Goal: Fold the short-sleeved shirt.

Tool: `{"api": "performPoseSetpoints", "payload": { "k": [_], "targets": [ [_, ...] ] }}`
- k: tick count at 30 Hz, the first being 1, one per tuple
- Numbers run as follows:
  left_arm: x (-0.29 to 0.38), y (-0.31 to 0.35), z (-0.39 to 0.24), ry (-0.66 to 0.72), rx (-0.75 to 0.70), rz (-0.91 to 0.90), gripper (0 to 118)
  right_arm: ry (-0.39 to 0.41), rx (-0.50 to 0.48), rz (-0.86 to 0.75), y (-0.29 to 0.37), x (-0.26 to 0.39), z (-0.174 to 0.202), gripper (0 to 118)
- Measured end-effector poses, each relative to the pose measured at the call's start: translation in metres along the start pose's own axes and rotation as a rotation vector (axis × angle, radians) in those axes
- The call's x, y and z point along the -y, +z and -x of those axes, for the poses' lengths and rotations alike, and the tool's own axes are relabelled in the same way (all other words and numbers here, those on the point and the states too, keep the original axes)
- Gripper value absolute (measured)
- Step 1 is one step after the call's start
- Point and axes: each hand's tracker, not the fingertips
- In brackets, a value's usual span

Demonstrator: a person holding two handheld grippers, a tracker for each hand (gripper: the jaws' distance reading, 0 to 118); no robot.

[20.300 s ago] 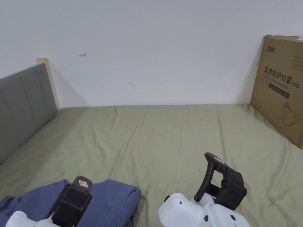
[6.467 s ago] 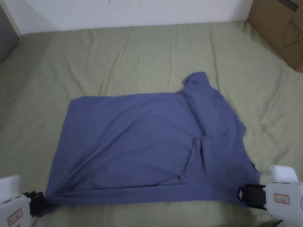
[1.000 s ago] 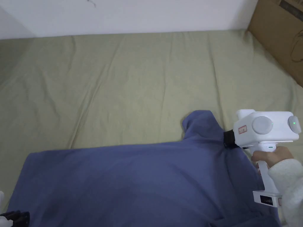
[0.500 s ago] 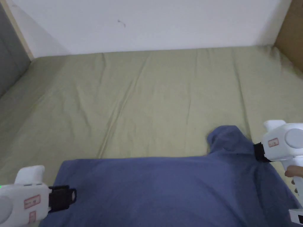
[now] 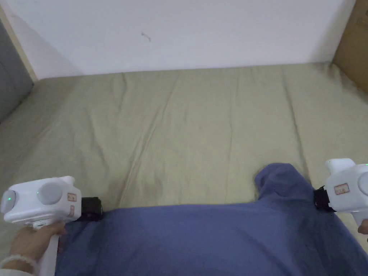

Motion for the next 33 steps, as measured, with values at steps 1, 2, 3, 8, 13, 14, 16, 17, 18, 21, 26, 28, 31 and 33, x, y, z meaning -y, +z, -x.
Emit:
{"api": "performPoseSetpoints", "payload": {
  "k": [1,2,3,8,13,14,16,17,18,21,26,28,31,33],
  "targets": [
    [0.001,0.003,-0.001,-0.020,-0.020,-0.019,64,0.004,0.001,0.002,0.000,0.000,0.001,2],
    [0.002,0.008,0.000,-0.022,-0.026,-0.032,49,0.007,0.003,0.004,0.000,0.001,0.002,2],
    [0.003,0.013,0.000,-0.016,-0.016,-0.036,49,0.002,0.004,0.006,0.001,0.001,0.002,2],
    [0.009,0.033,0.006,0.005,0.059,-0.037,4,-0.053,-0.042,-0.013,0.022,0.006,0.000,2],
    [0.030,0.076,0.008,-0.052,0.062,-0.103,4,-0.095,-0.116,-0.040,0.060,0.021,-0.009,2],
    [0.035,0.087,0.012,-0.049,0.073,-0.122,4,-0.102,-0.124,-0.039,0.069,0.026,-0.012,2],
    [0.047,0.108,0.021,-0.043,0.084,-0.134,4,-0.115,-0.135,-0.041,0.085,0.037,-0.018,2],
    [0.055,0.119,0.025,-0.047,0.087,-0.144,4,-0.122,-0.146,-0.046,0.095,0.044,-0.020,2],
    [0.064,0.131,0.028,-0.054,0.089,-0.157,4,-0.124,-0.151,-0.049,0.106,0.053,-0.021,2],
    [0.097,0.165,0.034,-0.092,0.082,-0.194,4,-0.116,-0.160,-0.052,0.137,0.085,-0.019,2],
    [0.162,0.200,0.044,-0.137,0.077,-0.194,4,-0.072,-0.148,0.006,0.167,0.152,-0.015,2],
    [0.188,0.206,0.045,-0.164,0.055,-0.175,4,-0.058,-0.146,0.031,0.174,0.180,-0.013,2],
    [0.226,0.207,0.048,-0.175,0.040,-0.148,4,-0.062,-0.133,0.070,0.178,0.221,-0.013,2],
    [0.246,0.204,0.054,-0.161,0.049,-0.115,4,-0.076,-0.133,0.105,0.177,0.245,-0.015,2]
  ]
}}
